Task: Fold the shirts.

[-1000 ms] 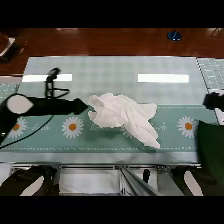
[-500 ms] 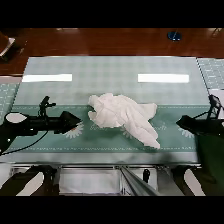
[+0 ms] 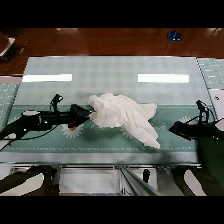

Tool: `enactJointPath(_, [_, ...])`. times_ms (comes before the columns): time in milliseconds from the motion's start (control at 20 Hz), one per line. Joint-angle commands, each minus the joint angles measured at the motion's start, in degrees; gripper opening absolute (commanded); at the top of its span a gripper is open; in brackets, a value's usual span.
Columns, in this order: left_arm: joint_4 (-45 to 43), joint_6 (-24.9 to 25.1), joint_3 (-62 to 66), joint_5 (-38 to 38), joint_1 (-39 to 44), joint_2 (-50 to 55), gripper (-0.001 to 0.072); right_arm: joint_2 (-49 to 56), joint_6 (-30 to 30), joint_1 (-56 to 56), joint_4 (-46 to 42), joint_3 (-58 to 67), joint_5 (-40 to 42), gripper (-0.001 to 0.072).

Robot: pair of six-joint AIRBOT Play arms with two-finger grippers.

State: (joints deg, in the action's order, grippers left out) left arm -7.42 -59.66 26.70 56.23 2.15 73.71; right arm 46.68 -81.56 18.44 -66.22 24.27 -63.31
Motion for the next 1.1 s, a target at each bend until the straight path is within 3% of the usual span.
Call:
enactJointPath(0, [0.3,2.2,4.7,1.5,3.3,5.3,0.0428,0.1,0.8,-0.1,0.2,-0.1,-1.9,0.0405])
enactJointPath(50, [-1.1,2.3,6.2,3.1,3.3,6.1,0.0197,0.1,1.0,-0.1,0.4,-0.1,-2.5,0.0405])
enactJointPath(100, [-2.1,4.4,7.3,4.2,3.2,6.3,0.0024,0.1,1.8,-0.1,1.9,-0.1,-3.1,0.0405])
enactJointPath(400, [-2.3,5.2,8.9,5.3,3.1,6.3,0.0022,0.1,6.8,-0.1,14.4,-3.8,-5.0,0.0405])
enactJointPath(650, [-2.2,5.2,8.9,4.7,3.1,6.3,0.0022,2.3,5.5,-7.1,13.6,-4.7,-5.5,0.0405])
enactJointPath(900, [-2.2,5.2,8.9,3.7,3.2,6.3,0.0023,11.6,6.3,-18.1,21.9,-4.6,3.5,0.0396])
enactJointPath(1000, [-2.2,5.2,8.9,3.3,3.2,6.3,0.0023,13.9,11.1,-20.4,28.4,-4.6,6.1,0.0212])
enactJointPath(1050, [-2.2,5.2,8.9,3.4,3.1,6.2,0.0023,14.5,15.1,-20.9,32.1,-4.1,5.9,0.0051])
